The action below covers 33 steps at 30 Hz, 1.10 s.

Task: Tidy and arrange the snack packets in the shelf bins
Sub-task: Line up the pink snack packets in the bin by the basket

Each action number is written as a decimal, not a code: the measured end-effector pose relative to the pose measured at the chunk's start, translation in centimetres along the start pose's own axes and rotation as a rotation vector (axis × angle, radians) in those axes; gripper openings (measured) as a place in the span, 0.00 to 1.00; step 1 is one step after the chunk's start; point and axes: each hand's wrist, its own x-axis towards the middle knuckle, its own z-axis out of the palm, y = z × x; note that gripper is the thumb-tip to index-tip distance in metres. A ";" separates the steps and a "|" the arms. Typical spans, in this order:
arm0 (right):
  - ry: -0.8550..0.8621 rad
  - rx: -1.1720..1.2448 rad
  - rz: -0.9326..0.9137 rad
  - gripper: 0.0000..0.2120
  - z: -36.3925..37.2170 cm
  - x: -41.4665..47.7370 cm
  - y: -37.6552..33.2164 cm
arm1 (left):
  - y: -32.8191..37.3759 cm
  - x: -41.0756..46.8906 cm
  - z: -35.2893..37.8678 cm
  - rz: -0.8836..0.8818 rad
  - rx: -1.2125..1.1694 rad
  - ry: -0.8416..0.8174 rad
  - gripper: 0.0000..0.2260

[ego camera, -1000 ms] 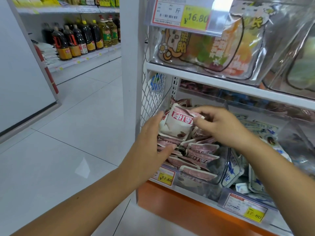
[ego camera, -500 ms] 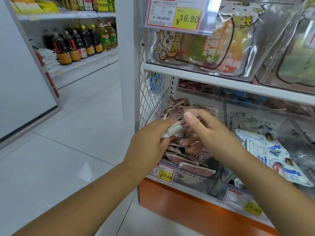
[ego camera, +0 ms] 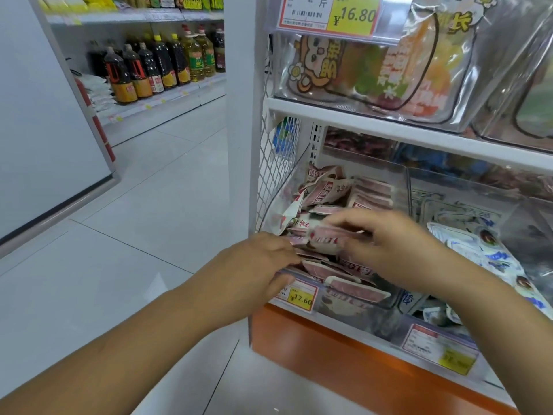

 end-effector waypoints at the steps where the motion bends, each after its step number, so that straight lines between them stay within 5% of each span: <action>1: -0.014 -0.015 -0.005 0.18 0.0 0.0 -0.2 | -0.1 -0.1 -0.1 0.011 0.019 0.007 0.16; 9: -0.003 -0.138 -0.009 0.16 0.6 1.4 1.0 | -0.5 -0.3 0.3 -0.020 0.114 0.014 0.23; 18: 0.377 -0.282 -0.329 0.24 3.9 1.6 2.3 | -1.2 -0.6 0.9 -0.037 0.179 -0.022 0.23; 24: 0.465 -0.290 -0.356 0.29 4.7 1.7 2.7 | -1.2 -0.7 1.1 -0.065 0.225 -0.029 0.23; 29: 0.238 -0.069 -0.167 0.21 6.2 2.5 2.5 | -1.1 -0.7 1.0 -0.017 0.201 -0.017 0.21; 33: 0.107 -0.219 -0.044 0.18 4.8 3.6 2.8 | -1.3 -0.8 0.8 -0.025 0.191 -0.024 0.23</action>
